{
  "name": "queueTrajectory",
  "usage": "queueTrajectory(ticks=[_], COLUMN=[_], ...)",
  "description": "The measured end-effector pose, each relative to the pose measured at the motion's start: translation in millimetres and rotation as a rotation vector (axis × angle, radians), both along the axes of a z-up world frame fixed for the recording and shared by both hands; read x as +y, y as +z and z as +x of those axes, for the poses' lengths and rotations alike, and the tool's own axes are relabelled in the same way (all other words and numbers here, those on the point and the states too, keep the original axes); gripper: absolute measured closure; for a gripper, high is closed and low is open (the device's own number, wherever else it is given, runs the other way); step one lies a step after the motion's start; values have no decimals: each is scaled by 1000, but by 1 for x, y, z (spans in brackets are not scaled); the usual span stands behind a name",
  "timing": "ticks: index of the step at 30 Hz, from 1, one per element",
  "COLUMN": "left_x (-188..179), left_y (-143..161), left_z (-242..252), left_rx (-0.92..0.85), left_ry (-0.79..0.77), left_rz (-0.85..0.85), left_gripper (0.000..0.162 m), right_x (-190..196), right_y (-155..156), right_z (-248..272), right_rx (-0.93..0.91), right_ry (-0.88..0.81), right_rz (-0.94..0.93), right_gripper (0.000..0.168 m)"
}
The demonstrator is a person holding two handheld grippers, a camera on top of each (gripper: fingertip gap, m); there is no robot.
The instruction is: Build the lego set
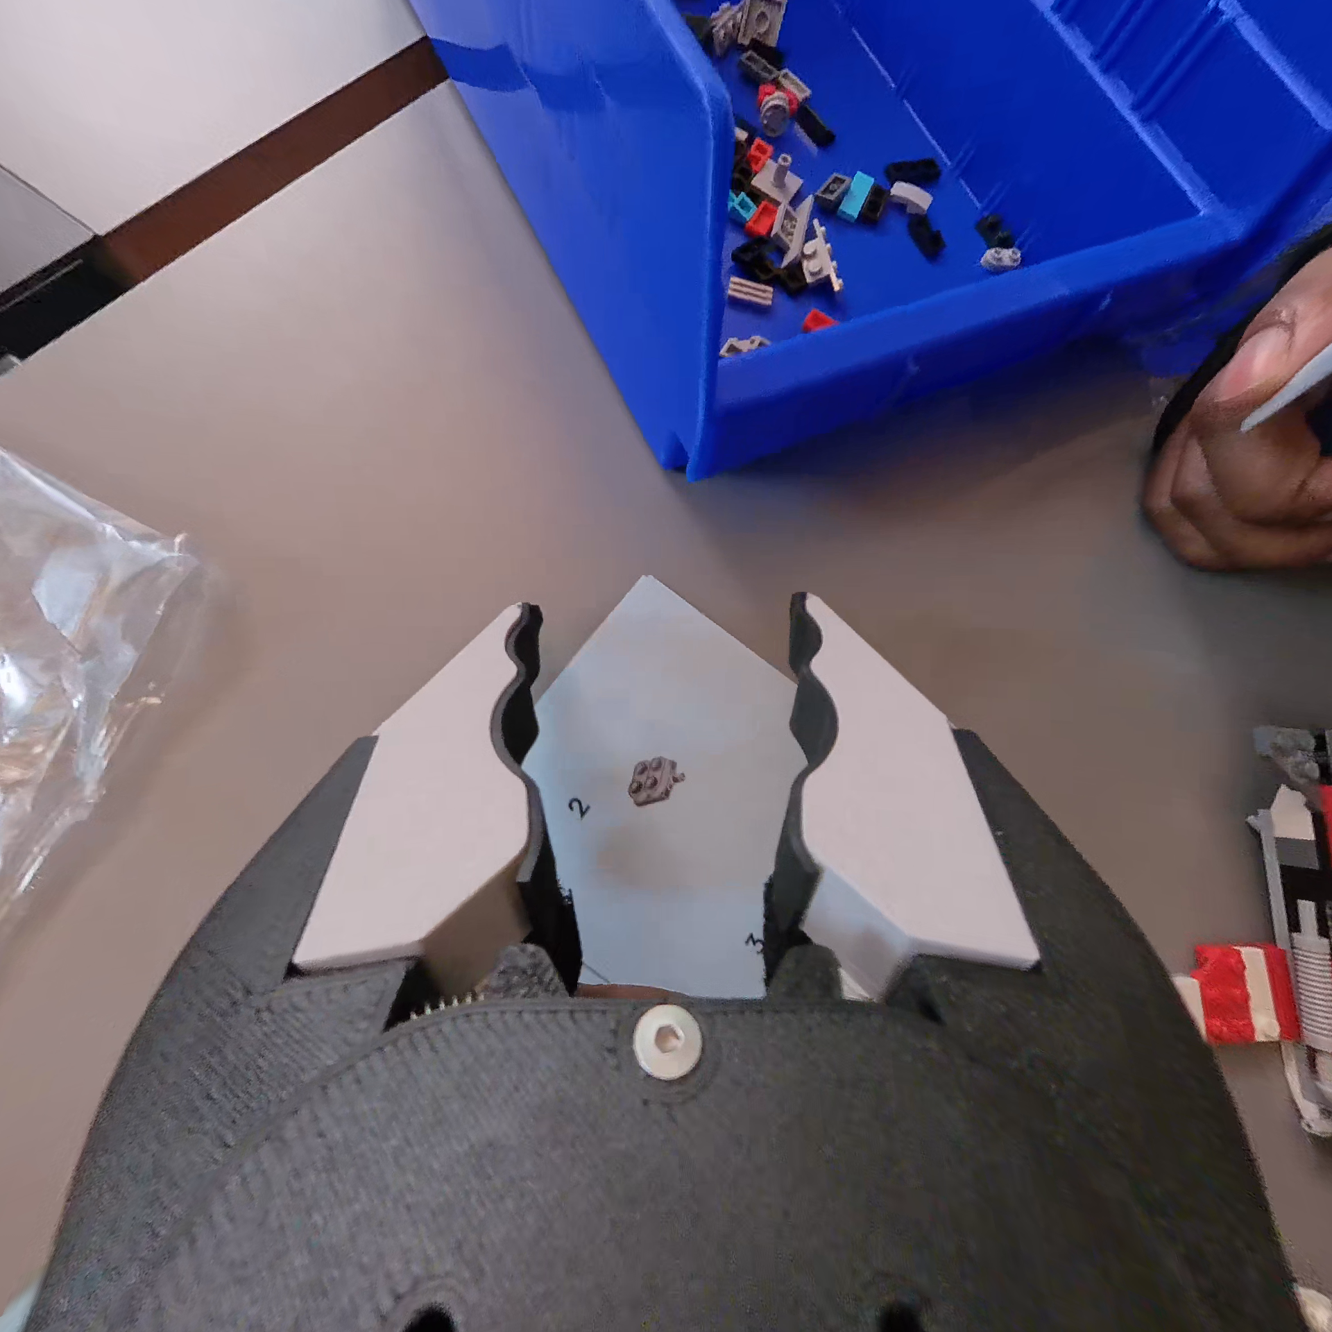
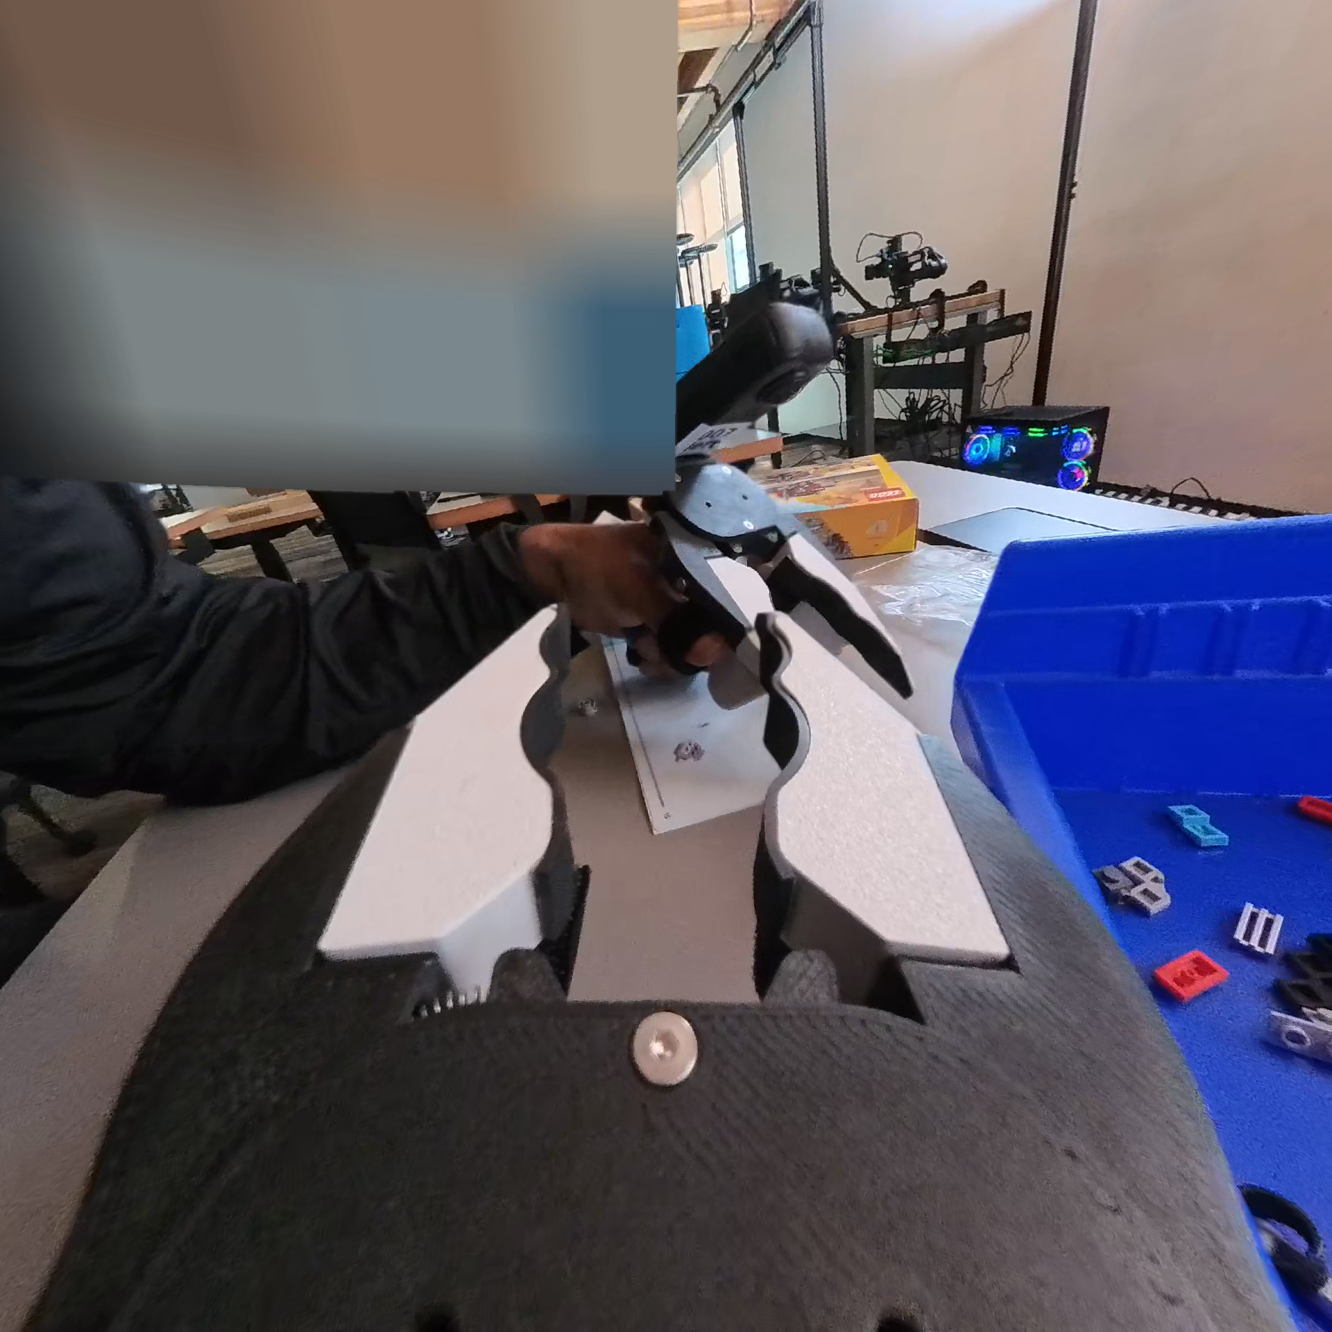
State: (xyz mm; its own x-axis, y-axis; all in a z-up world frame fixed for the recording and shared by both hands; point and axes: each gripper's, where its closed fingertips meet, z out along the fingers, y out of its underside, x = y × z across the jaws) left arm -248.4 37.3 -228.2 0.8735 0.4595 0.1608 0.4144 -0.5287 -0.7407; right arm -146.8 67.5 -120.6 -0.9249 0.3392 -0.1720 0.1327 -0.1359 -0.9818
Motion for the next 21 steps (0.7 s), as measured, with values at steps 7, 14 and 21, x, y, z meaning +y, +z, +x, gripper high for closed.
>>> queueTrajectory(ticks=[7,14,21], left_x=[-7,-11,-14], left_y=[15,16,8], left_z=[6,22,57], left_rx=[54,127,129], left_ry=[23,-49,-201], left_rz=[-4,-71,-119], left_gripper=[88,72,60], right_x=[-1,-33,-27], right_y=[0,-1,5], right_z=[-4,-24,-16], right_rx=[-12,42,77], right_ry=[-17,27,39], right_rz=[-6,32,-5], right_gripper=[115,113,113])
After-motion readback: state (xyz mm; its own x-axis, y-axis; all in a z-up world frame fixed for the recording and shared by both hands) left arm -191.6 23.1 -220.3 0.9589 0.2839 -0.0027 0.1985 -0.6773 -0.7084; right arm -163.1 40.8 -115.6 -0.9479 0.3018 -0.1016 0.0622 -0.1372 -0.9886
